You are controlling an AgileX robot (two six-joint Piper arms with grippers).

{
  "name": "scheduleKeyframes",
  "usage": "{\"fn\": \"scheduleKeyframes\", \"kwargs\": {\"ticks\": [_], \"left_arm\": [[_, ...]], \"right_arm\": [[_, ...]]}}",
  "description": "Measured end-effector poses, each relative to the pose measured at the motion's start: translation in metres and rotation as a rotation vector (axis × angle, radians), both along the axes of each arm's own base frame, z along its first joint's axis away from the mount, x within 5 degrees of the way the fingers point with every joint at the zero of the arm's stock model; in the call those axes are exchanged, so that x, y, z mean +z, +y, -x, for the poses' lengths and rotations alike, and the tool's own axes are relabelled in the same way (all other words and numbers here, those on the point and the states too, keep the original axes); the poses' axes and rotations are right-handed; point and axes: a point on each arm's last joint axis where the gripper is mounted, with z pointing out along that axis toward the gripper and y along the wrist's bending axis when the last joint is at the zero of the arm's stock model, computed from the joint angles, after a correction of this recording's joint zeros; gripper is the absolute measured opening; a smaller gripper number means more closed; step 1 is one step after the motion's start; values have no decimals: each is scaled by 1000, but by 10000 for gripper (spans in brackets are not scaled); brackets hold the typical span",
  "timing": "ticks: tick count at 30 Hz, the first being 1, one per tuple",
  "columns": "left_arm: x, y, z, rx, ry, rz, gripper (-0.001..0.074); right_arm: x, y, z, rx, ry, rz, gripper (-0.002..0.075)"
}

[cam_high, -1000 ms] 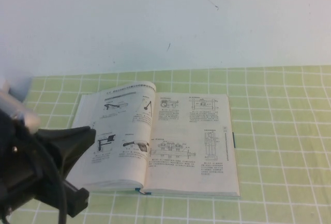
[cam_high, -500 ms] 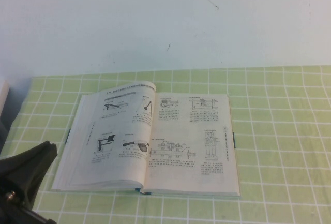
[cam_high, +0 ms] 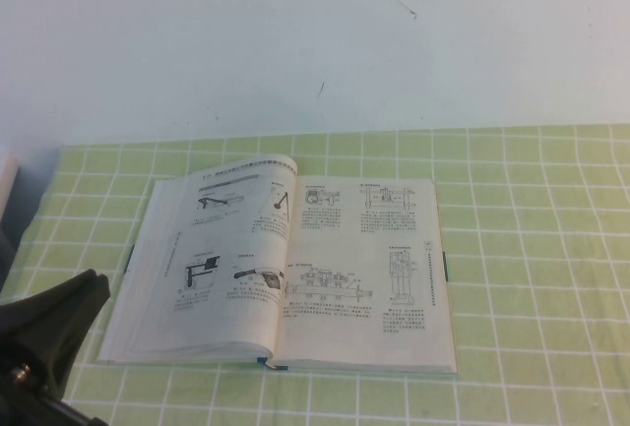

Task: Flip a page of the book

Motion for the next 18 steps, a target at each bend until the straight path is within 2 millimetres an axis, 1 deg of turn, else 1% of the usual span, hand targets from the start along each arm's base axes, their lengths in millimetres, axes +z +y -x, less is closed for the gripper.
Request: {"fn": "scheduleKeyframes", "kwargs": {"ticks": [5, 14, 18], "left_arm": [[0, 0, 0, 0, 0, 0, -2], [0, 0, 0, 0, 0, 0, -2], [-4, 2, 1, 12, -9, 4, -2]], "right_arm": [[-2, -1, 2, -5, 31, 7, -3], [-2, -1, 2, -5, 31, 7, -3], [-2, -1, 2, -4, 31, 9, -3]]}}
